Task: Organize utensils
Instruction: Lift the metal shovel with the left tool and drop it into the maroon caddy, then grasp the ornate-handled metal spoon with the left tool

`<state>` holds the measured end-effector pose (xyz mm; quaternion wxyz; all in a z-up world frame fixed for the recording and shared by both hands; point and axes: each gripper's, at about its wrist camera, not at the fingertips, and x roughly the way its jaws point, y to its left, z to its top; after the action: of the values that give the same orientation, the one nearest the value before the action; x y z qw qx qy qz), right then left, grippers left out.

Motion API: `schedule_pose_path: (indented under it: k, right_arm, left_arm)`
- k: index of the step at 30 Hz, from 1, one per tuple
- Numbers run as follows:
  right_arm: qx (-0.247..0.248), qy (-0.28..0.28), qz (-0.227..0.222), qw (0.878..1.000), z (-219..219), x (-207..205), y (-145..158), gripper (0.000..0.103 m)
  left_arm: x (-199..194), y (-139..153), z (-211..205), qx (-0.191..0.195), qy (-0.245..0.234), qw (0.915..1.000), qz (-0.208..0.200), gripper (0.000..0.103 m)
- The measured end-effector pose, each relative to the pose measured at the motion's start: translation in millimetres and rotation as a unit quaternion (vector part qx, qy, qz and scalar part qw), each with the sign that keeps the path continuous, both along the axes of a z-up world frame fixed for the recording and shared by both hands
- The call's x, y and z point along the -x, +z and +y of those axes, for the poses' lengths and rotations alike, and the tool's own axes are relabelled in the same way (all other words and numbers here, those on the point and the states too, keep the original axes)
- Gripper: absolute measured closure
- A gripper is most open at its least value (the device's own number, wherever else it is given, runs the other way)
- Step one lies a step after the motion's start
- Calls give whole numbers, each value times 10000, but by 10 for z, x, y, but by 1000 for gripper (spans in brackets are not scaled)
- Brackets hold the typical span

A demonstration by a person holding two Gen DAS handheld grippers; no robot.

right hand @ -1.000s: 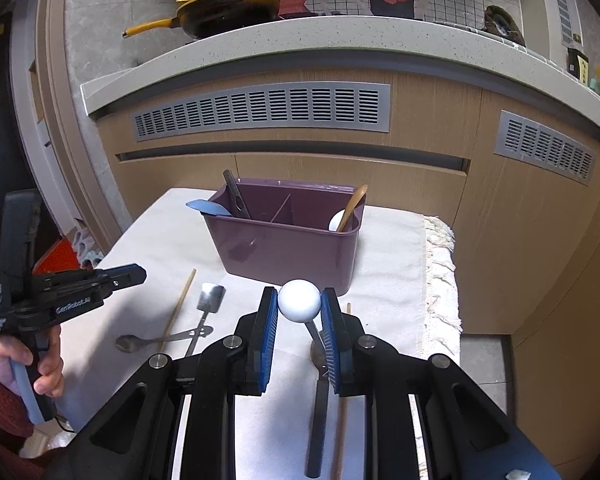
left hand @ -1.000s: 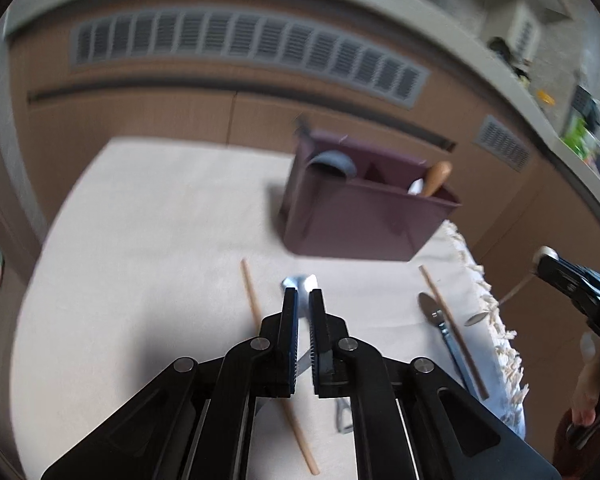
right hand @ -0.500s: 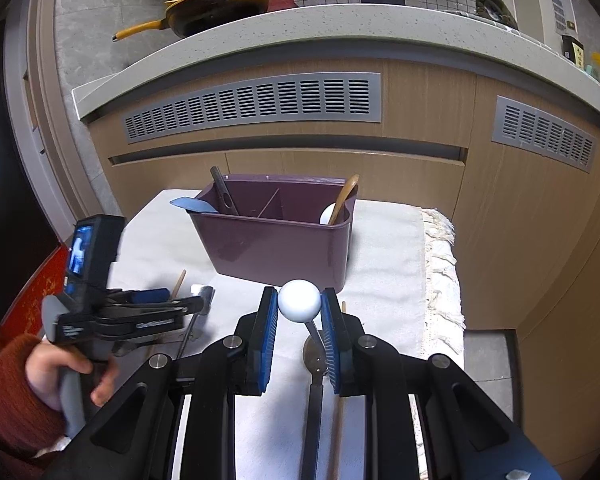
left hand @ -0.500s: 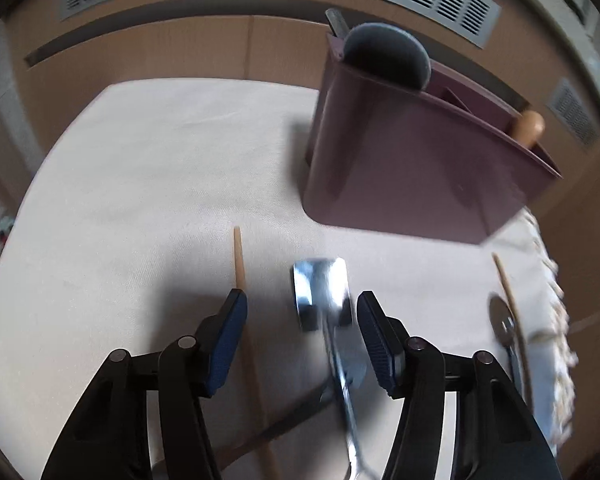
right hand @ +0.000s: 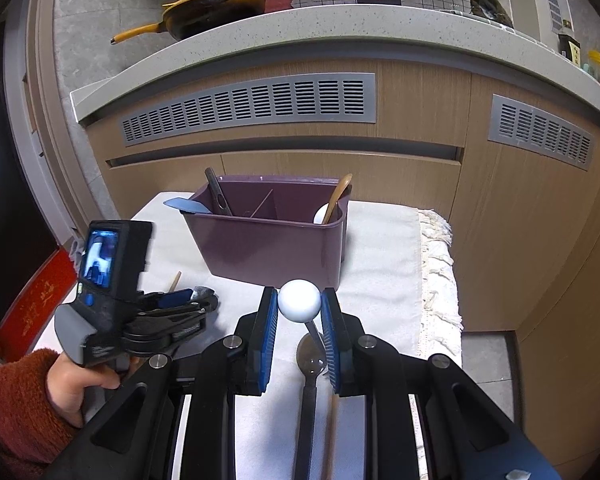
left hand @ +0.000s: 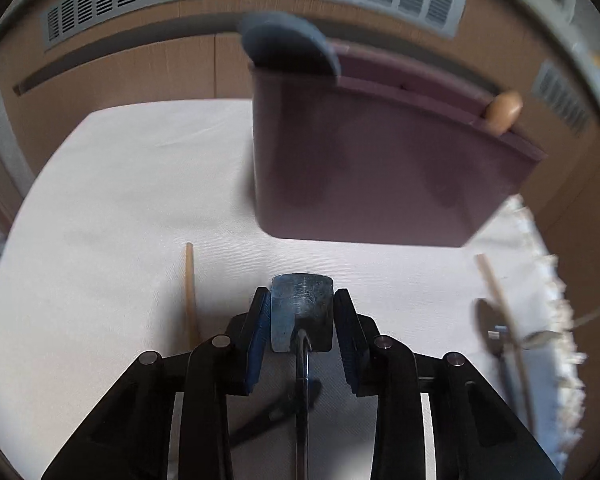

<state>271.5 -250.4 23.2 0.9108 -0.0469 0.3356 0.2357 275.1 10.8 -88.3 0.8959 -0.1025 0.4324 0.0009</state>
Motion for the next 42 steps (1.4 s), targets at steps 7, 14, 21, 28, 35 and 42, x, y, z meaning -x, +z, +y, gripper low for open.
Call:
schedule_pose_path:
  k: [7, 14, 21, 28, 35, 42]
  right_arm:
    - [-273, 154, 194, 9993, -58, 17, 101, 83]
    - [-439, 177, 247, 9986, -25, 3, 191, 83]
    - [-634, 253, -637, 9956, 46, -42, 1001, 83]
    - [-277, 198, -1135, 9930, 244, -302, 1402, 83]
    - [-311, 150, -584, 9977, 205, -436, 1101, 83]
    - [-140, 255, -37, 9996, 164, -329, 642, 83]
  left_arm:
    - [509, 414, 162, 415, -444, 9948, -817, 70]
    - [666, 883, 248, 364, -596, 9851, -1572, 73]
    - [434, 2046, 411, 477, -868, 9572, -2721, 98]
    - [134, 2203, 611, 528, -816, 9590, -2663, 98]
    - [83, 1550, 601, 756, -975, 9750, -1849, 96]
    - [148, 621, 527, 781, -1761, 9801, -477, 88]
